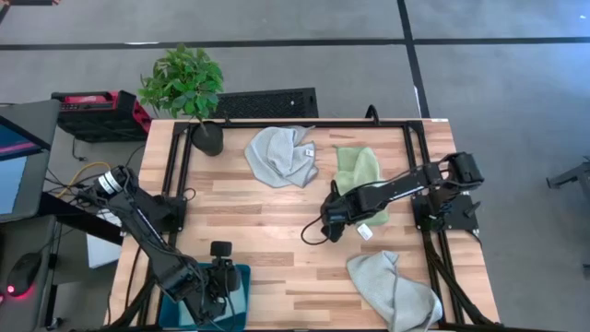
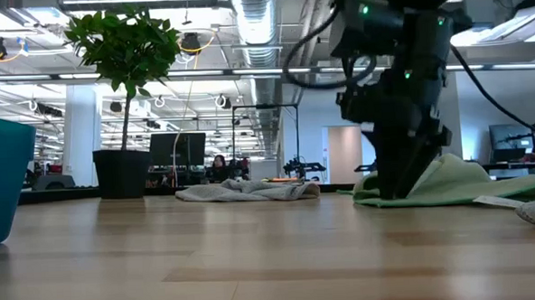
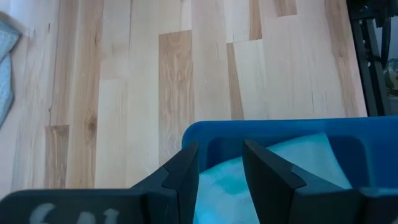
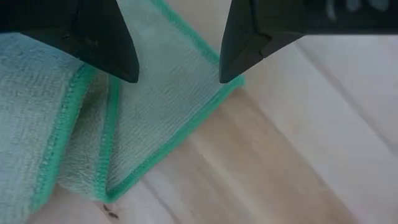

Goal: Fold microfiber towels
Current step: Fold the green microfiber cloth

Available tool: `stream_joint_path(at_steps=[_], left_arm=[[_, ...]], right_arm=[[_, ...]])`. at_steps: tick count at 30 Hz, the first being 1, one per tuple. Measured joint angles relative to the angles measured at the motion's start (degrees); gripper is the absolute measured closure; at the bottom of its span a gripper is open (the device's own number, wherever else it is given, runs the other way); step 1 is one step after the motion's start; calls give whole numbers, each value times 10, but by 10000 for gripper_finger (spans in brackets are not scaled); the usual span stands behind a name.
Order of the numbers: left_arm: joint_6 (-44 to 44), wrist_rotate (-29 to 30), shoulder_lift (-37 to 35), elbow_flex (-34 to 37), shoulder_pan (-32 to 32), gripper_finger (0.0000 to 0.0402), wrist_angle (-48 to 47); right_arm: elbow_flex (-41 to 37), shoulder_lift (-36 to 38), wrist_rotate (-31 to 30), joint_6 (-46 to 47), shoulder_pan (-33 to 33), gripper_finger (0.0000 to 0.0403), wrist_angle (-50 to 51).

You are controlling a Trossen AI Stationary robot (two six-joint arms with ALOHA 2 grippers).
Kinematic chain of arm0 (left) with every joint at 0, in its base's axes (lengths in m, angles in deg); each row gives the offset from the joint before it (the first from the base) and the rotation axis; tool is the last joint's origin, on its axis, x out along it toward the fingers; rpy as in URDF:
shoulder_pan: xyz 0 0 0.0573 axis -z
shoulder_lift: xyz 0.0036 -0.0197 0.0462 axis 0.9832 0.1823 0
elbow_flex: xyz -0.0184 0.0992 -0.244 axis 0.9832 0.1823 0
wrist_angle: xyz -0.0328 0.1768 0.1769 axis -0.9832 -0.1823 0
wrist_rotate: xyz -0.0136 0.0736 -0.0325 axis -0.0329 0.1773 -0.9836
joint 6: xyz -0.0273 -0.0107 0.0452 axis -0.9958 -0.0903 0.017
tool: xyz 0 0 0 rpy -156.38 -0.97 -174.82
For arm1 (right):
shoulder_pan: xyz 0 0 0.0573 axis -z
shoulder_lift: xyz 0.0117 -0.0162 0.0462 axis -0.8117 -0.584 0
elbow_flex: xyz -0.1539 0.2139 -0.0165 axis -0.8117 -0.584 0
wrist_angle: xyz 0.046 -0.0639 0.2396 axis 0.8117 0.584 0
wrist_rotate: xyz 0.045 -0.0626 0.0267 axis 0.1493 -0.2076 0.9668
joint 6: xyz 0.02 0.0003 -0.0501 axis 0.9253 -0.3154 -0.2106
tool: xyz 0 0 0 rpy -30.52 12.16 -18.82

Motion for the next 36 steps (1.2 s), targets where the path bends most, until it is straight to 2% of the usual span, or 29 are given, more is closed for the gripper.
stream_joint_path(at_steps=[7, 26, 29, 36], left_arm=[[0, 0, 0, 0, -1, 286, 0], [0, 0, 0, 0, -2, 286, 0], [0, 0, 0, 0, -2, 286, -1], [0, 4, 0, 0, -2, 286, 0]], right_arm=[[6, -41, 27, -13, 4, 154, -21], [60, -59, 129, -66, -57, 154, -151], [60, -59, 116, -79, -68, 154, -152], [60, -57, 20, -113, -89, 154, -152]])
